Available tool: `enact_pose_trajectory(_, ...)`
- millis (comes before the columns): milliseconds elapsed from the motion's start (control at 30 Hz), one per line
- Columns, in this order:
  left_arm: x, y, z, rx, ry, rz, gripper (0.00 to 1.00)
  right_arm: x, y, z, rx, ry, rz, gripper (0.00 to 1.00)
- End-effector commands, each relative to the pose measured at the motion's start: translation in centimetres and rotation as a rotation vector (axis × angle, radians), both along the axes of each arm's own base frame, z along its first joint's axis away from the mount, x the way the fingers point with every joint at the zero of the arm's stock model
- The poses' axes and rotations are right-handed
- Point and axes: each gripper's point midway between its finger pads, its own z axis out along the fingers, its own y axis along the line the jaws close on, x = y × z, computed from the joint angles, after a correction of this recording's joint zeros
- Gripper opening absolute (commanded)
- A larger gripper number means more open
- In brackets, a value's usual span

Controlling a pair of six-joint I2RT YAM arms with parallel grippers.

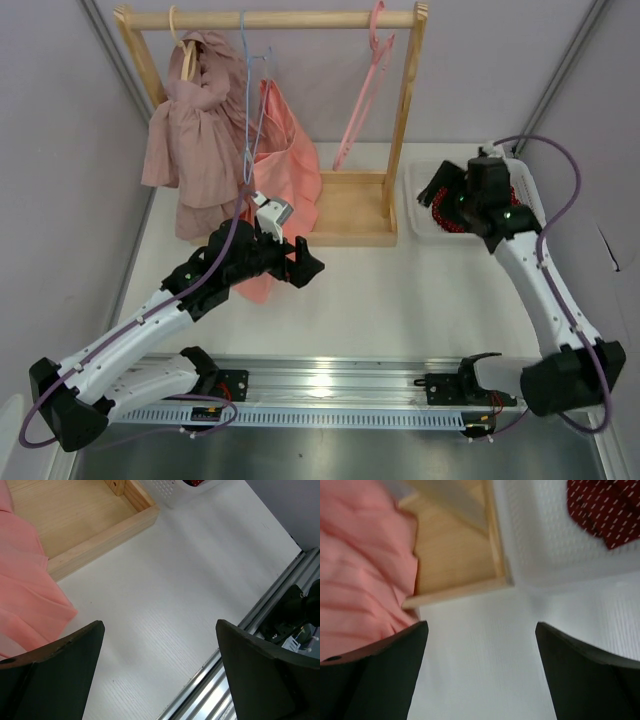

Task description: Place the skirt on the hanger

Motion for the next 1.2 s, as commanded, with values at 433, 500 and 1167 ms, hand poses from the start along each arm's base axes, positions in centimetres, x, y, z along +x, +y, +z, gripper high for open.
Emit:
enact_pose_trajectory(433,-1.0,-1.4,1.3,-0.036,-0.02,-0.102,0.99,11.0,-22.1,-5.4,0.008,0.172,-0.54,0.89)
enact_pose_trajectory(500,-1.2,-1.6,1.3,-0.046,-0.021,-0.116,0.99,10.6,-23.5,-6.5,-0.014,0.222,-0.572,0.88)
enact_pose_trajectory(1167,-1.5,-1.8,0.0,-0.034,-0.011,-0.15,0.99,13.9,-26.1,-16.0,-0.061,0.388,-0.629,0.79)
